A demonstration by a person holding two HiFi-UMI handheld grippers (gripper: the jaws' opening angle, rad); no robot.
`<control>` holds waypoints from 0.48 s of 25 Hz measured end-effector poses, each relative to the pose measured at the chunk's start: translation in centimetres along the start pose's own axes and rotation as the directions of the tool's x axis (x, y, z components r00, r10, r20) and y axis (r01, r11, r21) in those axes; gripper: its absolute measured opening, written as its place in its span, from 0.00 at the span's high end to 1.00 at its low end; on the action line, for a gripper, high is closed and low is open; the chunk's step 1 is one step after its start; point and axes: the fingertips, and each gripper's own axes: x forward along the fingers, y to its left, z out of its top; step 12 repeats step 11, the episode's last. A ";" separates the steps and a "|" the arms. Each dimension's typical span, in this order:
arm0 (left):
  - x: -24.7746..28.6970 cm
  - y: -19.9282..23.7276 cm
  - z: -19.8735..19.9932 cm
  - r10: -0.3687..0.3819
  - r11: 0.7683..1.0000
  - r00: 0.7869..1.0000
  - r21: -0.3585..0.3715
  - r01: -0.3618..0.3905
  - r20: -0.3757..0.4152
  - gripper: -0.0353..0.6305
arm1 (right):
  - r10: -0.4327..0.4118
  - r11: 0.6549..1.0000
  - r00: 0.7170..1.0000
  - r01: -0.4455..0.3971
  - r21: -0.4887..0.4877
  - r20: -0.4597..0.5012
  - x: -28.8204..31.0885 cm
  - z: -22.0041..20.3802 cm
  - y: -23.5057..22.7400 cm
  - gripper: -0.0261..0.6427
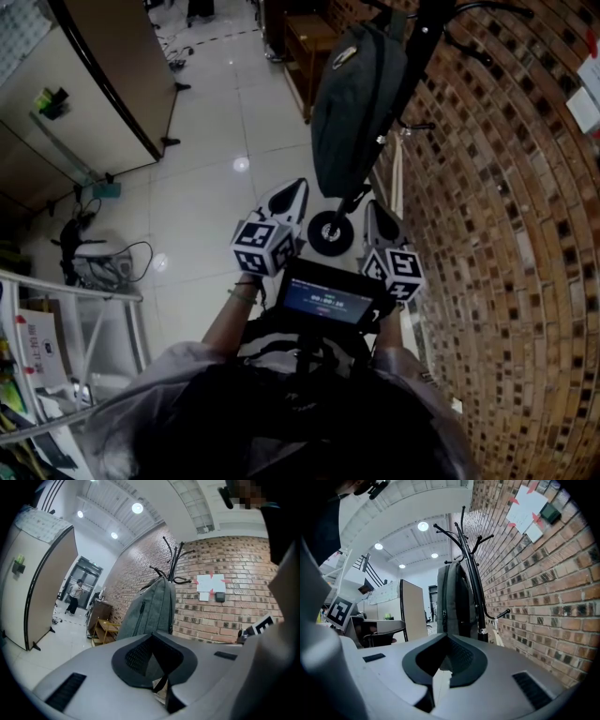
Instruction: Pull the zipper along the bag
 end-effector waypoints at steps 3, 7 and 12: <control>-0.1 -0.1 -0.1 0.001 1.000 1.000 -0.002 -0.001 -0.003 0.94 | 0.006 1.000 1.000 -0.006 -0.002 -0.003 0.0 -0.1 0.2 0.96; -0.1 -0.4 -0.4 -0.009 1.000 1.000 -0.006 0.009 -0.012 0.94 | 0.009 1.000 1.000 -0.009 -0.003 -0.009 0.0 -0.2 0.4 0.96; -0.1 -0.5 -0.3 -0.012 1.000 1.000 -0.006 0.012 -0.009 0.94 | 0.014 1.000 1.000 -0.014 -0.005 -0.013 0.1 -0.3 0.6 0.96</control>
